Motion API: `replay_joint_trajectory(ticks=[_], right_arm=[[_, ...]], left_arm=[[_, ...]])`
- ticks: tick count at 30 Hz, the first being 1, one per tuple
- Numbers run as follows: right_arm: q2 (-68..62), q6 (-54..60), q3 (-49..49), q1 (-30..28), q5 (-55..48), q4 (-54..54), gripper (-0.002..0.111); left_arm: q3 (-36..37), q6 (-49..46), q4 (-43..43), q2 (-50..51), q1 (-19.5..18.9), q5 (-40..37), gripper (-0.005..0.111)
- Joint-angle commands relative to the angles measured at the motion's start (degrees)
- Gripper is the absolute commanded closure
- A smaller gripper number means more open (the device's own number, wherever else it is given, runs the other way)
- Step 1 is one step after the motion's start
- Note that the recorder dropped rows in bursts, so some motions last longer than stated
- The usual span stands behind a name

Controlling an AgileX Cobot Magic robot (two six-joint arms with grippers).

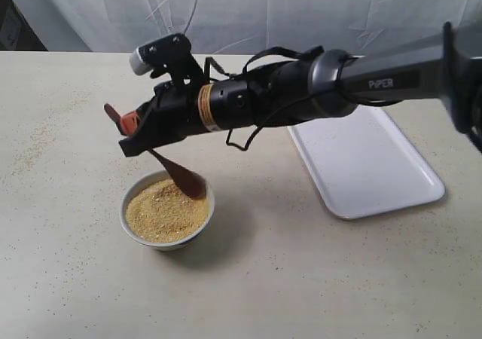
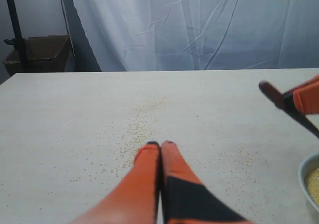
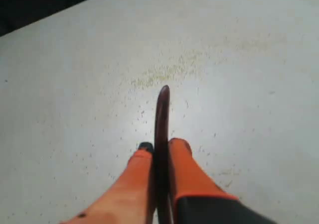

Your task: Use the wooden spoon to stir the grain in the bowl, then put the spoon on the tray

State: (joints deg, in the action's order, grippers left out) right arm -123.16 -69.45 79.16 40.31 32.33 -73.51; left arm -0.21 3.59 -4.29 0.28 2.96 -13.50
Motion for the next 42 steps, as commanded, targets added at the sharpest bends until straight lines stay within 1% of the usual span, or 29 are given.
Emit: replay_joint_trajectory(ticks=[1, 3, 9, 11, 15, 18, 22, 25, 28, 33, 37, 40, 42], right_arm=[[-1.9, -4.2, -0.1, 1.6, 6.2, -1.1, 0.109], [-0.7, -4.2, -0.1, 2.0, 7.3, -1.1, 0.109], [5.0, -1.6, -0.1, 2.0, 2.7, 0.2, 0.109], [5.7, -1.6, -0.1, 2.1, 2.9, 0.2, 0.109], [4.7, -2.3, -0.1, 2.8, 4.2, 0.2, 0.109], [2.4, -2.5, -0.1, 4.4, 4.0, 0.6, 0.109], [-1.4, -2.4, -0.1, 5.8, 0.2, 0.8, 0.109], [-1.5, -2.4, -0.1, 5.7, -2.7, 0.8, 0.109], [1.1, -2.1, 0.2, 4.5, -2.2, 1.0, 0.109], [4.9, 2.3, 1.2, 3.7, -4.3, 1.0, 0.109], [3.8, 3.8, 1.2, 3.7, -7.4, 1.3, 0.109], [0.7, 2.4, 1.2, 3.8, -6.3, 0.6, 0.109], [-0.9, 0.0, 1.2, 3.8, -1.9, 0.6, 0.109]], left_arm=[[0.2, 0.2, 0.2, -0.3, 0.0, 0.3, 0.107], [0.2, 0.2, 0.2, -0.3, 0.0, 0.3, 0.107], [0.2, 0.2, 0.2, -0.3, 0.0, 0.3, 0.107], [0.2, 0.2, 0.2, -0.3, 0.0, 0.3, 0.107], [0.2, 0.2, 0.2, -0.3, 0.0, 0.3, 0.107], [0.2, 0.2, 0.2, -0.3, 0.0, 0.3, 0.107], [0.2, 0.2, 0.2, -0.3, 0.0, 0.3, 0.107], [0.2, 0.2, 0.2, -0.3, 0.0, 0.3, 0.107], [0.2, 0.2, 0.2, -0.3, 0.0, 0.3, 0.107], [0.2, 0.2, 0.2, -0.3, 0.0, 0.3, 0.107], [0.2, 0.2, 0.2, -0.3, 0.0, 0.3, 0.107], [0.2, 0.2, 0.2, -0.3, 0.0, 0.3, 0.107], [0.2, 0.2, 0.2, -0.3, 0.0, 0.3, 0.107]])
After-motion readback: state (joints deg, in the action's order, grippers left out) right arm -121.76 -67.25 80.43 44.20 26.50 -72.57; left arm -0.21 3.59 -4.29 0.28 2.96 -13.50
